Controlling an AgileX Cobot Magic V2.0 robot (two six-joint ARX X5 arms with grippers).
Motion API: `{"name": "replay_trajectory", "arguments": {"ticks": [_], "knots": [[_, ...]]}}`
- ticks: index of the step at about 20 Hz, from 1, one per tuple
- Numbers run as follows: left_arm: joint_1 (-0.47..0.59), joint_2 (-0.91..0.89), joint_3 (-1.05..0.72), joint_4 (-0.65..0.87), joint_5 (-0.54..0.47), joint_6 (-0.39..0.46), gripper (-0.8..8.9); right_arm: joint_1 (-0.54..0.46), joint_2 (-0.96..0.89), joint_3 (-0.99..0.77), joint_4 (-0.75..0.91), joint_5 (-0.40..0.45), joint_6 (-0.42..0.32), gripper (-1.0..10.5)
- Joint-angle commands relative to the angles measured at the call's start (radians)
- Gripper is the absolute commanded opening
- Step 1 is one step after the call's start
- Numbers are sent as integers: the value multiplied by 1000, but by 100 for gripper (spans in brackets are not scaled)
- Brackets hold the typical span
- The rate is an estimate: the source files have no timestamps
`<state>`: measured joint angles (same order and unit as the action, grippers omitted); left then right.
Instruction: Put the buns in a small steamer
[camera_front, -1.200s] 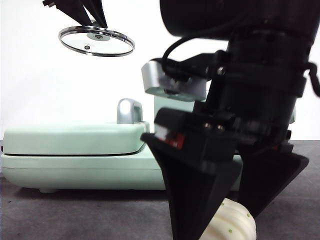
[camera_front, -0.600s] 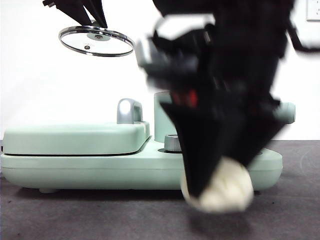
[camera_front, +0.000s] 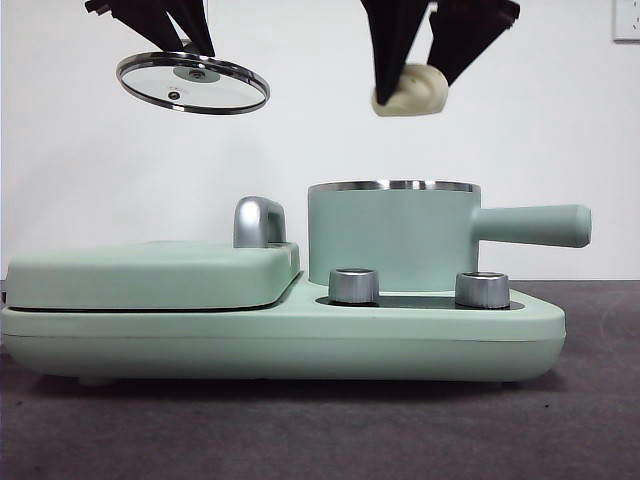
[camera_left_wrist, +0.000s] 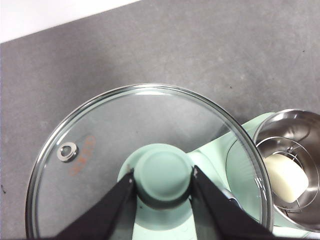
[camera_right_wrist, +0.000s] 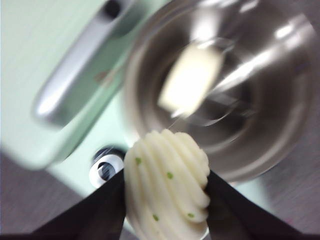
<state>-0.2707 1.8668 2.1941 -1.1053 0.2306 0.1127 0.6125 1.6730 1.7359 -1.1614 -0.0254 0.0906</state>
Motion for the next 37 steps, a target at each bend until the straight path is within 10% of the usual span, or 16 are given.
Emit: {"name": "replay_trajectory", "arguments": {"ticks": [1, 21, 26, 37], "knots": [[-5, -7, 40, 20, 2, 10, 12, -37, 90, 82, -10, 0, -54, 203], [-5, -7, 40, 24, 2, 10, 12, -112, 328, 98, 32, 24, -84, 205], [-5, -7, 40, 24, 2, 11, 12, -113, 328, 98, 23, 26, -83, 445], [-5, -7, 40, 24, 2, 10, 12, -113, 310, 291, -143, 113, -79, 447]]}}
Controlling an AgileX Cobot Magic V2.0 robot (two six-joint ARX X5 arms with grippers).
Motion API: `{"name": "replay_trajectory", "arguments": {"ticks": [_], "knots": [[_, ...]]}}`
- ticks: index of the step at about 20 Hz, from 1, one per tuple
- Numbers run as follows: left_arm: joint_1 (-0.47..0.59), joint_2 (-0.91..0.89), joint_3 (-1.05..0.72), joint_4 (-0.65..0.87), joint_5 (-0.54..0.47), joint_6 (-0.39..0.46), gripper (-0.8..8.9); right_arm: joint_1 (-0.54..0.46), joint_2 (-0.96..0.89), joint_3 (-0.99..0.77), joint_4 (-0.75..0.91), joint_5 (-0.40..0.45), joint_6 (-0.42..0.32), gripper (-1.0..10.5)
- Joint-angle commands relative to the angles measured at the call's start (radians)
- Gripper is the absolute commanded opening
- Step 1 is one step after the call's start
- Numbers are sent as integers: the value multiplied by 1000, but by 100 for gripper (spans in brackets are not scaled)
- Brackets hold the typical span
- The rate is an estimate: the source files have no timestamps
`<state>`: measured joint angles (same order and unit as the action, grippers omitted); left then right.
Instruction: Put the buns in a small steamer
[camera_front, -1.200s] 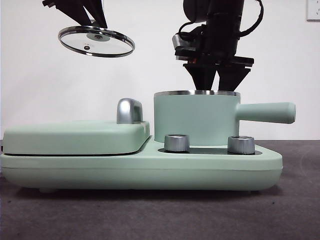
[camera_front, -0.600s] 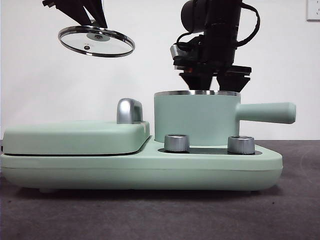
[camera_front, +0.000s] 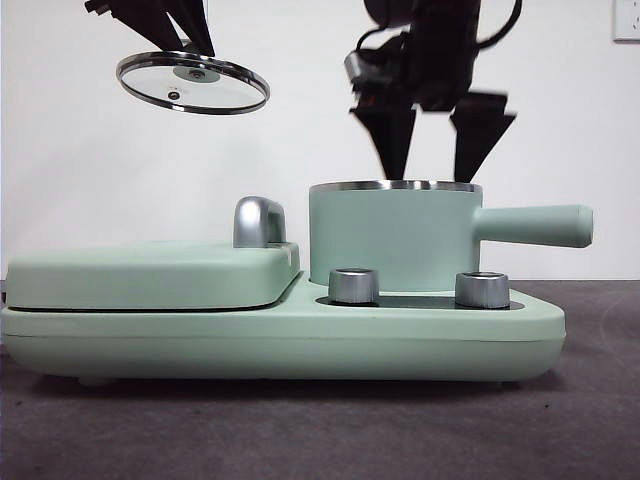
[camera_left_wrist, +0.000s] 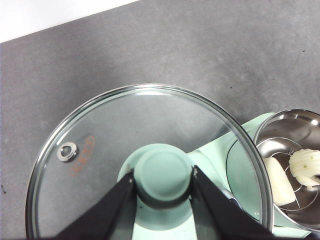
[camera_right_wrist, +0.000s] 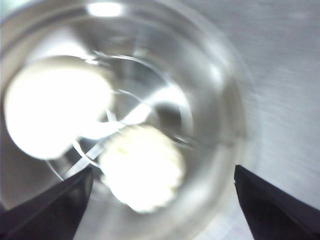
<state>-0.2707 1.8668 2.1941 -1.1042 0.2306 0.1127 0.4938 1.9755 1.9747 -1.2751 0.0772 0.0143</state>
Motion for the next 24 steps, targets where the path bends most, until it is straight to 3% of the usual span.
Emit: {"name": "replay_trajectory", "arguments": {"ticks": [1, 5, 9, 13, 19, 24], "knots": [[-5, -7, 40, 24, 2, 10, 12, 6, -1, 76, -49, 5, 2, 447], [-6, -7, 40, 23, 2, 9, 12, 6, -76, 106, -142, -4, 5, 447], [-28, -7, 40, 18, 3, 6, 12, 8, -227, 6, -145, -10, 12, 447], [-78, -7, 40, 8, 3, 6, 12, 16, -468, -280, -142, -10, 13, 446], [-202, -7, 39, 0, 3, 7, 12, 23, -970, -783, 57, -52, 141, 446], [-320, -1, 39, 0, 3, 18, 12, 23, -1392, -995, 133, -52, 162, 446]]}}
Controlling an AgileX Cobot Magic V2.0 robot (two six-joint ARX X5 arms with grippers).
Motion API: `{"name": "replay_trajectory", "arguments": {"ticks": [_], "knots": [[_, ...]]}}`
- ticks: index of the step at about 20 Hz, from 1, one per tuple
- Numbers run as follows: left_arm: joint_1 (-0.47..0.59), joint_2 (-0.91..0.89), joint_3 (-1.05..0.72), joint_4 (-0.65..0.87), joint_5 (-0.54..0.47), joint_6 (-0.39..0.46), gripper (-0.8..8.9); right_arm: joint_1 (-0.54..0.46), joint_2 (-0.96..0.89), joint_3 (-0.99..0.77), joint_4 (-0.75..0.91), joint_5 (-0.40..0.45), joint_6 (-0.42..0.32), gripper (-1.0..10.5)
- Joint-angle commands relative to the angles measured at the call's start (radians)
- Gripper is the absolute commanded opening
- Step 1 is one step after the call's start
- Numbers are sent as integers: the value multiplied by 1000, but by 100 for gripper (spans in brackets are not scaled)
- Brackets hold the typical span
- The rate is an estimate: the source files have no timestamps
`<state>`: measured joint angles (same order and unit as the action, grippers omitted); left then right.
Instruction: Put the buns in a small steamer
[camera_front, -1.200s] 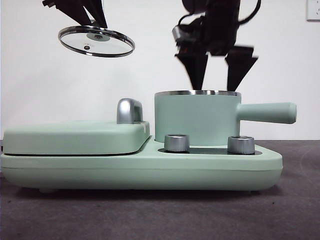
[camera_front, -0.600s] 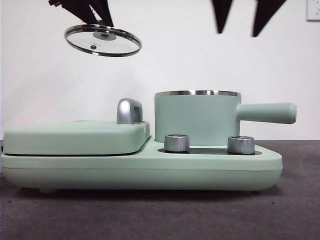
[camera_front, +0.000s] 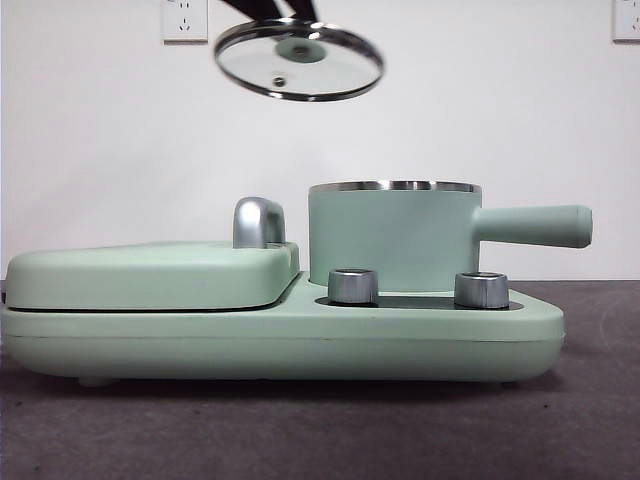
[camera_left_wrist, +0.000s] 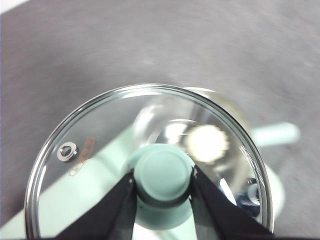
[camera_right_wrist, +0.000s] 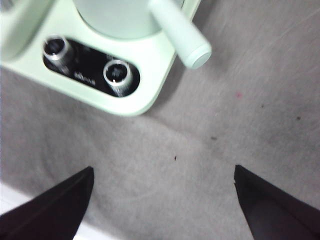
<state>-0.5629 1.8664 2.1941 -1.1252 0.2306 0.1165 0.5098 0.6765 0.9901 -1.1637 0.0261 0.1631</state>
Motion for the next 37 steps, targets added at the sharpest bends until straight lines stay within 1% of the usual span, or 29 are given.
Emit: {"name": "replay_trajectory", "arguments": {"ticks": [1, 2, 5, 9, 16, 19, 27, 30, 33, 37], "knots": [[-47, 2, 39, 21, 3, 14, 12, 7, -171, -22, 23, -2, 11, 446], [-66, 6, 39, 22, 3, 14, 12, 7, -240, -24, 24, -14, 13, 446], [-110, 14, 39, 40, 3, 14, 12, 7, -401, -24, 26, -92, 13, 446], [-150, 23, 39, 61, 3, 14, 12, 7, -499, -24, 22, -184, 21, 446], [-155, 82, 39, 100, 2, 25, 12, 6, -504, -24, 7, -194, 23, 446], [-156, 114, 39, 126, 2, 27, 12, 6, -504, -24, 7, -194, 38, 446], [-146, 208, 39, 135, 2, 28, 12, 6, -504, -24, 7, -189, 47, 446], [-143, 227, 39, 135, -1, 27, 12, 6, -504, -24, 7, -183, 47, 446], [-140, 231, 39, 137, -31, 27, 12, 6, -504, -24, 7, -183, 47, 446], [-137, 233, 39, 156, -29, 28, 12, 6, -504, -24, 7, -183, 47, 446]]}}
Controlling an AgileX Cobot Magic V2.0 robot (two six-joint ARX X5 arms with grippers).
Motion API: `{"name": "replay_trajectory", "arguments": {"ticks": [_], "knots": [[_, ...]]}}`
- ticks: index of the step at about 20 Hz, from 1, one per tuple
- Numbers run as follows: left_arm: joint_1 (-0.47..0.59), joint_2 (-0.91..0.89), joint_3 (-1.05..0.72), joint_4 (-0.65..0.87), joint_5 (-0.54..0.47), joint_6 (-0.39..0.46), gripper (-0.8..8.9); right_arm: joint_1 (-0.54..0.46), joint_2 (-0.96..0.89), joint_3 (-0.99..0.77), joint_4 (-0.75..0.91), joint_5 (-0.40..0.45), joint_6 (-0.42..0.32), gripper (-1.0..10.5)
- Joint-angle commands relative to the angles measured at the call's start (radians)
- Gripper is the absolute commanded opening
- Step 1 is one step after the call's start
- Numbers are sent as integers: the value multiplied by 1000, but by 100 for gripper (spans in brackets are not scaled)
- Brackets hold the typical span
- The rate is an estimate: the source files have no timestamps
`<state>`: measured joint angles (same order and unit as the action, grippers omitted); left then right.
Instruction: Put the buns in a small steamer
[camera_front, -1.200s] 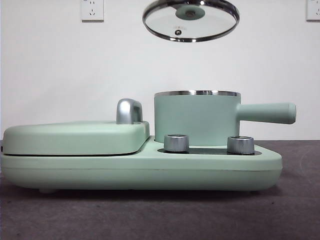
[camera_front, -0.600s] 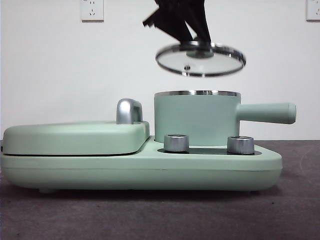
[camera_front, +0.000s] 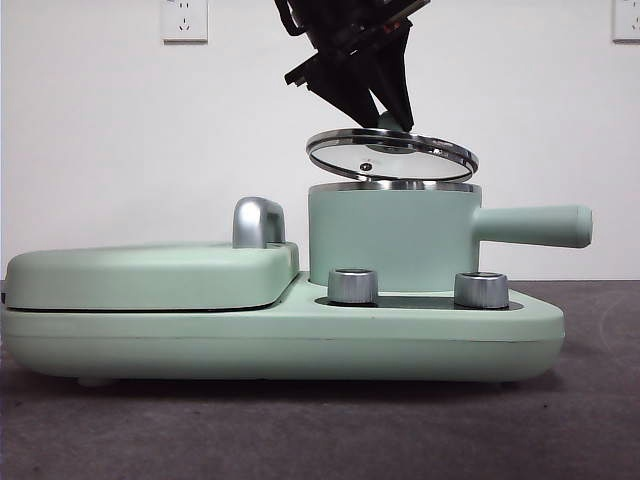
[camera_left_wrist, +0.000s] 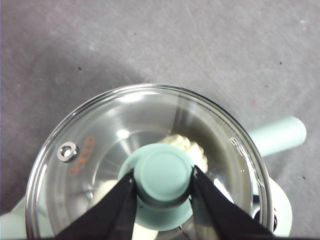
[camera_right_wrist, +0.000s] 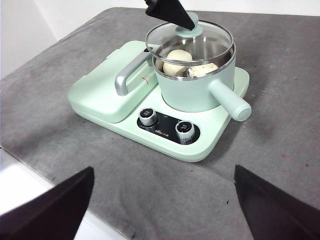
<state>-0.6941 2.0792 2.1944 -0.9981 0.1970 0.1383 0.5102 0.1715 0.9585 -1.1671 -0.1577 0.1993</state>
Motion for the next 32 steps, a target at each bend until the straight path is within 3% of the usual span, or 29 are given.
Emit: {"name": "replay_trajectory", "arguments": {"ticks": [1, 15, 32], "knots": [[-6, 22, 39, 34, 8, 6, 12, 6, 1, 8, 11, 1, 10, 446], [-11, 91, 39, -28, 12, 3, 12, 6, 1, 8, 11, 2, 10, 446], [-35, 90, 39, -82, -178, -55, 13, 6, 1, 8, 14, 18, 10, 446]]}}
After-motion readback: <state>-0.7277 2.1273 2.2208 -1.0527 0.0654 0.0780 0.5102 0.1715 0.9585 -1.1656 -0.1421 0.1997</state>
